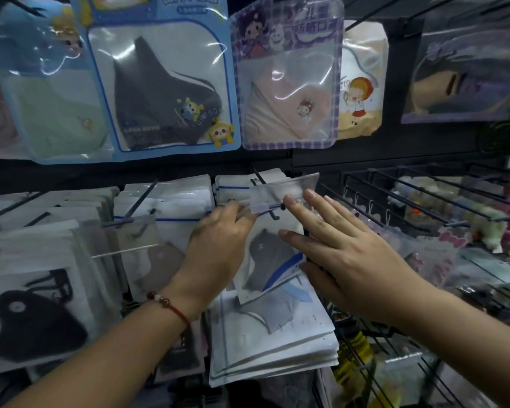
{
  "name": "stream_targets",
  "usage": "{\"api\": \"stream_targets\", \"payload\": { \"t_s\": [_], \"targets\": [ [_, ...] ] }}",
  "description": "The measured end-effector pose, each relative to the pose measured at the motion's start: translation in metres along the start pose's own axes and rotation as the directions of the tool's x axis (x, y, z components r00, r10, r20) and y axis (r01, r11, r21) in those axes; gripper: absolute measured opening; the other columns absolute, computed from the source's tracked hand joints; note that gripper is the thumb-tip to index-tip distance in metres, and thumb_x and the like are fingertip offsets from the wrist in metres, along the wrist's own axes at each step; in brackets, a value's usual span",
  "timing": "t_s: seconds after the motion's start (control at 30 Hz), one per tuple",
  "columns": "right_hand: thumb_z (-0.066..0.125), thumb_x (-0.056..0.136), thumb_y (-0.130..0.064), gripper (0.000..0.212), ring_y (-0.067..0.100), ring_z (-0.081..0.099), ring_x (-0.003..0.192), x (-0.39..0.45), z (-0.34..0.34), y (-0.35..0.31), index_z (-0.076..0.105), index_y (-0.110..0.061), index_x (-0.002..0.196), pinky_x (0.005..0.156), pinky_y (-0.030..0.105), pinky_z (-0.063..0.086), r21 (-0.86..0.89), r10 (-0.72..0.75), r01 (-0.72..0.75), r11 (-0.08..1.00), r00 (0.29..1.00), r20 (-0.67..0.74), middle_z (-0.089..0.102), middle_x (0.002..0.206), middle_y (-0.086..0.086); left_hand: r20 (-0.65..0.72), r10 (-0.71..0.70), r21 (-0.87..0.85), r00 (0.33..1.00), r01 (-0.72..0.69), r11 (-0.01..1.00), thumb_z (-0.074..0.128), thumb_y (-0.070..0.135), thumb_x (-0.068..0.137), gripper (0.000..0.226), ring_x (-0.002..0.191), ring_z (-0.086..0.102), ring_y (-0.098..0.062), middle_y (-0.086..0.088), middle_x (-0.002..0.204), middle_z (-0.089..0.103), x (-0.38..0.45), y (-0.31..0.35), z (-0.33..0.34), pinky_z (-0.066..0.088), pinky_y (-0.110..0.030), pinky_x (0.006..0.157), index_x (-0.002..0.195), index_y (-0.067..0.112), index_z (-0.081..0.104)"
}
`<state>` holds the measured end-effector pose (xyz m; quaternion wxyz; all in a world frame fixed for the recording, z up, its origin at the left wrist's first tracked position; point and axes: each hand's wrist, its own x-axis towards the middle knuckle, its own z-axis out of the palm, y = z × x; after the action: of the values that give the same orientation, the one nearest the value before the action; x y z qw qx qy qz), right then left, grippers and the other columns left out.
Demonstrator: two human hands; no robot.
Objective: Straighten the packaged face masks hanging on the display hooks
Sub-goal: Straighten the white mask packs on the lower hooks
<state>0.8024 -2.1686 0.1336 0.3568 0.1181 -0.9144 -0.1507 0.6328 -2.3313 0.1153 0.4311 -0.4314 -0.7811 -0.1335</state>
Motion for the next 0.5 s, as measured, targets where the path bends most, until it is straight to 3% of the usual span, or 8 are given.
{"api": "stream_targets", "payload": {
  "t_s": [0.1,0.17,0.27,0.43,0.5],
  "targets": [
    [0.056,0.093,-0.025,0.043,0.029,0.012,0.150,-0.001,0.001,-0.001,0.057,-0.016,0.135,0.120,0.046,0.018,0.015,0.007,-0.007,1.000,1.000,-0.003,0.021,0.161,0.009,0.019,-0.027,0.035,0.999,0.026,0.999,0.081,0.000,0.070,0.054,0.085,0.064,-0.031,-0.011,0.102,0.063,-0.003,0.000,0.007,0.055,-0.039,0.066,0.120,0.017,0.070],
    [0.056,0.092,-0.024,0.044,0.030,0.012,0.150,-0.002,0.003,-0.002,0.056,-0.017,0.136,0.120,0.047,0.018,0.026,0.014,-0.014,1.000,1.000,-0.001,0.019,0.162,0.009,0.032,-0.048,0.043,0.998,0.047,0.998,0.079,0.008,0.076,0.053,0.104,0.062,-0.036,-0.016,0.119,0.062,-0.009,-0.002,0.010,0.055,-0.047,0.084,0.126,0.019,0.065],
    [0.059,0.091,-0.024,0.045,0.031,0.010,0.150,-0.008,0.006,-0.007,0.056,-0.017,0.136,0.120,0.049,0.018,0.060,0.040,-0.040,0.997,0.999,-0.008,0.017,0.162,0.010,0.065,-0.059,0.005,0.996,0.059,0.998,0.062,0.021,0.091,0.049,0.133,0.045,-0.039,-0.019,0.146,0.046,-0.024,-0.003,0.007,0.040,-0.053,0.106,0.140,0.020,0.055],
    [0.057,0.091,-0.033,0.052,0.027,0.010,0.151,-0.026,0.032,-0.042,0.050,-0.019,0.141,0.123,0.037,0.006,0.145,0.123,-0.131,0.981,0.990,0.066,0.023,0.161,0.010,0.077,-0.110,-0.016,0.991,0.111,0.994,0.058,0.025,0.094,0.051,0.148,0.027,-0.037,-0.017,0.160,0.029,-0.072,-0.007,-0.005,0.028,-0.054,0.115,0.144,0.025,0.047],
    [0.055,0.091,-0.037,0.057,0.025,0.009,0.151,-0.028,0.048,-0.059,0.045,-0.021,0.145,0.121,0.035,0.007,0.173,0.119,-0.140,0.975,0.985,0.125,0.019,0.162,0.007,0.111,-0.129,0.011,0.985,0.128,0.992,0.055,0.032,0.093,0.053,0.147,0.027,-0.034,-0.015,0.159,0.030,-0.094,-0.012,-0.009,0.023,-0.051,0.115,0.145,0.027,0.045]
  ]
}}
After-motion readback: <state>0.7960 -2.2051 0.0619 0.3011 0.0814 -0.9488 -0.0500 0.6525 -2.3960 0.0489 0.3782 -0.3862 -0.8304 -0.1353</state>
